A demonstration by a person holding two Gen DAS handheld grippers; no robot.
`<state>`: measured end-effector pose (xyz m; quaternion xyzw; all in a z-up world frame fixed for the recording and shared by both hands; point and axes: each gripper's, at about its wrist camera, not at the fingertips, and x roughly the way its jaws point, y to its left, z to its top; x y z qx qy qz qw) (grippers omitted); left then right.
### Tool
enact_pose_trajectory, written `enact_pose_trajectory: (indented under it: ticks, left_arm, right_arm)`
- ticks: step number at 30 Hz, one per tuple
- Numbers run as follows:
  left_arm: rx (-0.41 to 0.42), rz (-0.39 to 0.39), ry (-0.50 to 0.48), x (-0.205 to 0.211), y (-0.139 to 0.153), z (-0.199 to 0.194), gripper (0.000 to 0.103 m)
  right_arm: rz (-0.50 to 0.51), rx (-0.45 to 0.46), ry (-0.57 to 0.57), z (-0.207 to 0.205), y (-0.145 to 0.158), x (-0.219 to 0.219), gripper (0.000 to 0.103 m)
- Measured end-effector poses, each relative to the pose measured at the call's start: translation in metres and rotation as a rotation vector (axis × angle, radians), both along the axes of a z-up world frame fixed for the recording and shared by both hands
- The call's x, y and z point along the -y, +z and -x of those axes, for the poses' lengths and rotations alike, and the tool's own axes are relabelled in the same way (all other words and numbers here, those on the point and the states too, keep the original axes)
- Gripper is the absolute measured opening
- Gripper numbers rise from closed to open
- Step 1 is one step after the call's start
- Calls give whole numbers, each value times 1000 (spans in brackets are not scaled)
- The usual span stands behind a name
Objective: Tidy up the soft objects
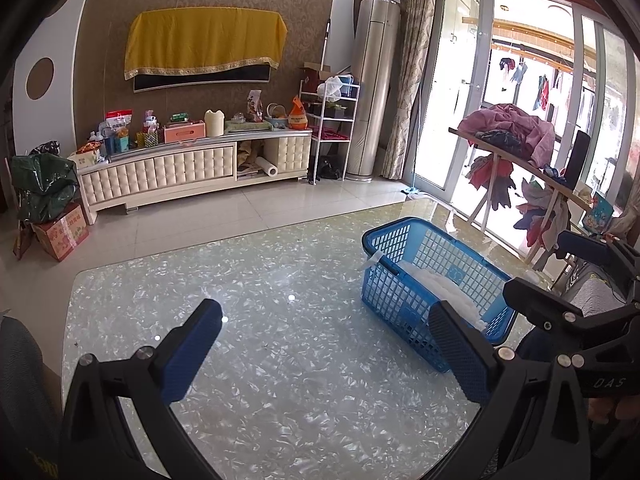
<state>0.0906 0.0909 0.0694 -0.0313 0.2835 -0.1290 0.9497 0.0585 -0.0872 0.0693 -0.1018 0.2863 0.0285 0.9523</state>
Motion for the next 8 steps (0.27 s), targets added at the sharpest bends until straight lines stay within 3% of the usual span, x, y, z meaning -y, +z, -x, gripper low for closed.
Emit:
enact_pose_trajectory:
  ticks: [8]
  left_arm:
    - [8,-14,7,1,1,1,103]
  right_arm:
    - [1,-6,3,1,0,-3,102]
